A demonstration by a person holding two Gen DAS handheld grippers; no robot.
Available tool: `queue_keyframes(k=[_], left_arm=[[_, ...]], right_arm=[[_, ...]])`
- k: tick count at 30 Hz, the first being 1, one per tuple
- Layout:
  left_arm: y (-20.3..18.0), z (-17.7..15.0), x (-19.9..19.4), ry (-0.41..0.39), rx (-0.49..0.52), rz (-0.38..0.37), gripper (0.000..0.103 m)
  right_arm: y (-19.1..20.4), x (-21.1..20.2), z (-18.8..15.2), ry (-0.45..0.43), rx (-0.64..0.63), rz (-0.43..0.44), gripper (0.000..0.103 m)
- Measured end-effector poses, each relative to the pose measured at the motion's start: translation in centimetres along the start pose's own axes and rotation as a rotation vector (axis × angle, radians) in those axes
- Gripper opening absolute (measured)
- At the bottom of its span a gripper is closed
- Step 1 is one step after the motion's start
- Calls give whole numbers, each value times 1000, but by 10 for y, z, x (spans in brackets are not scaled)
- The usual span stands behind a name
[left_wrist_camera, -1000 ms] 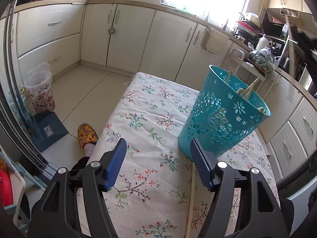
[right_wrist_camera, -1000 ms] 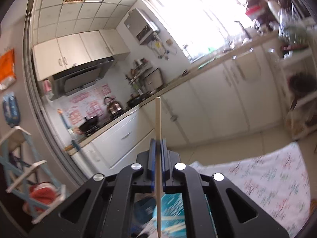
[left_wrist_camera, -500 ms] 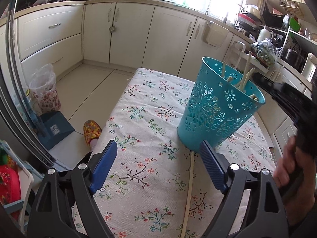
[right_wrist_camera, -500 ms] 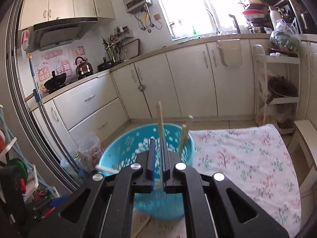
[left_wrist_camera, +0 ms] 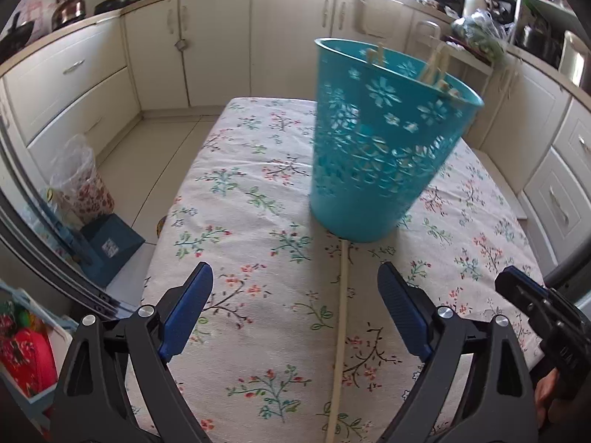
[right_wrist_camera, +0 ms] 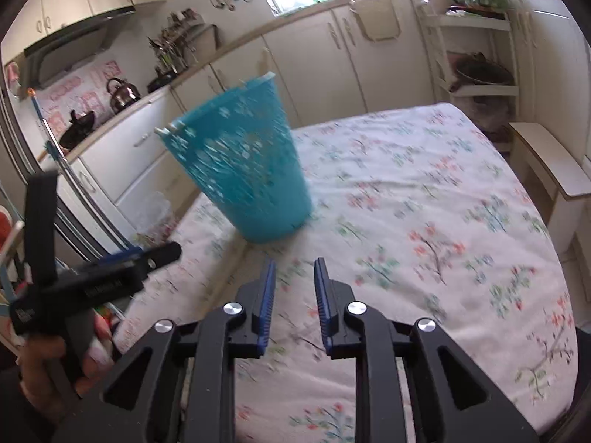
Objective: Organize utensils
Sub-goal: 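Grasp the last loose wooden stick with the left gripper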
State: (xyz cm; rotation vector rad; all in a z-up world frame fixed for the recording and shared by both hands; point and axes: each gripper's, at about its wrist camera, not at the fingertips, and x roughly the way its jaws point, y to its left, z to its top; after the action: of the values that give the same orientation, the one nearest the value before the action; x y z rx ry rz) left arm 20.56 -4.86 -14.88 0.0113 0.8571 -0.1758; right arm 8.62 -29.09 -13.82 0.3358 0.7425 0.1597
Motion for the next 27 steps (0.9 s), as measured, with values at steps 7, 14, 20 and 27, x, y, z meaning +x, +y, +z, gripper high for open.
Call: queue_keyframes(k=[7, 14, 20, 27], left_arm=[[-17, -6, 7, 21, 56, 20, 87], [-21, -12, 16, 46, 74, 30, 87], [-23, -14, 19, 50, 86, 30, 87], [-31, -18, 37, 106, 120, -3, 66]], right_arm=[[-17, -8, -8, -24, 36, -66, 28], [-13, -23, -9, -102, -10, -106, 39], [-14, -24, -10, -125, -24, -120, 39], [-13, -21, -10, -121, -36, -128, 44]])
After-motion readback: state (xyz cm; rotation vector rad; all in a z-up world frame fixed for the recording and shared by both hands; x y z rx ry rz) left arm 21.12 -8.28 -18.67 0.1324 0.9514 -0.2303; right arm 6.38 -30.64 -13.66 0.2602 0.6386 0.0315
